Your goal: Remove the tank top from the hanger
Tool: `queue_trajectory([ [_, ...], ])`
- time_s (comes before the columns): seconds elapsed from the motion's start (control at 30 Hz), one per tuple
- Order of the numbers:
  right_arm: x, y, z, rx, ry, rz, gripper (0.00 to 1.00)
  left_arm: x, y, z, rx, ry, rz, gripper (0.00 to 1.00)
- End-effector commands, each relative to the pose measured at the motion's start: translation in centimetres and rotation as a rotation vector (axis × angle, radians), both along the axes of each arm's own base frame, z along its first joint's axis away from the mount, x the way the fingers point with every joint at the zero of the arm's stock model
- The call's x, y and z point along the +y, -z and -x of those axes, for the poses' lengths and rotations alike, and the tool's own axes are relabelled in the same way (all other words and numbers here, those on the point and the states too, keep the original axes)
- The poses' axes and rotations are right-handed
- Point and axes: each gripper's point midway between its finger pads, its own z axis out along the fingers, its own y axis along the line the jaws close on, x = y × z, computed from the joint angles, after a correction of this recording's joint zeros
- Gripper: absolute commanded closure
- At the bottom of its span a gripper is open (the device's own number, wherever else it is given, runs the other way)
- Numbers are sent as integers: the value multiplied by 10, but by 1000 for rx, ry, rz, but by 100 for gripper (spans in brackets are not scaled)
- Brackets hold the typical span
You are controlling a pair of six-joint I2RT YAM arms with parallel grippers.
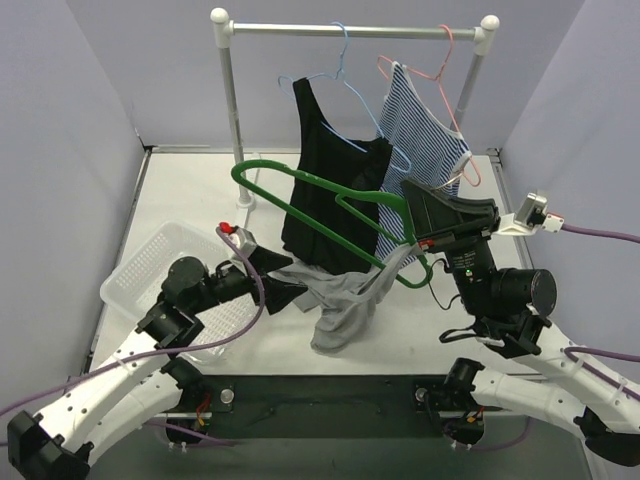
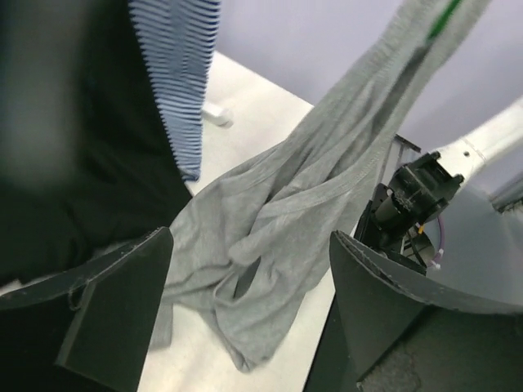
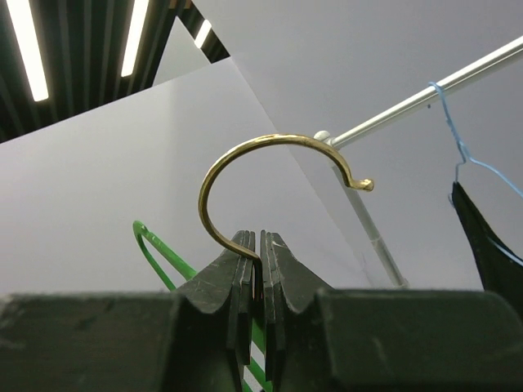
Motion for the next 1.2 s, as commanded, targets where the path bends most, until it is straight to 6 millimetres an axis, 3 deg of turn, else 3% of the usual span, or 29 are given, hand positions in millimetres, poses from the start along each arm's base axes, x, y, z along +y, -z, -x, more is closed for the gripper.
queue_trajectory([
  [0.0,-12,-55,19,-101,-71,-170,100,-33,-45,5,-275,88,54,9],
  [0.1,-7,-57,17,-94,-86,-175,100,-58,-50,16,-313,168,90,6],
  [0.2,-2,-60,17,-97,-104,-175,100,-79,-47,16,-333,184,81,5],
  [0.27,2,-61,18,-94,-121,-180,100,-94,-36,14,-320,184,53,5],
  [0.67,5,-63,18,-82,-151,-224,100,-145,1,31,-303,291,101,7],
  [0.7,5,-64,18,-83,-152,-231,100,-152,13,34,-287,316,80,11],
  [0.83,5,-74,21,-97,-174,-259,100,-165,22,39,-263,379,76,62],
  [0.87,5,-77,22,-100,-187,-276,100,-167,22,43,-254,398,88,83],
  [0.93,2,-89,29,-151,-214,-330,100,-169,21,49,-263,442,112,100],
  [1.0,-9,-105,40,-220,-250,-422,100,-170,25,49,-239,442,117,100],
  [1.17,-8,-111,47,-277,-314,-510,100,-170,28,46,-209,418,122,100],
])
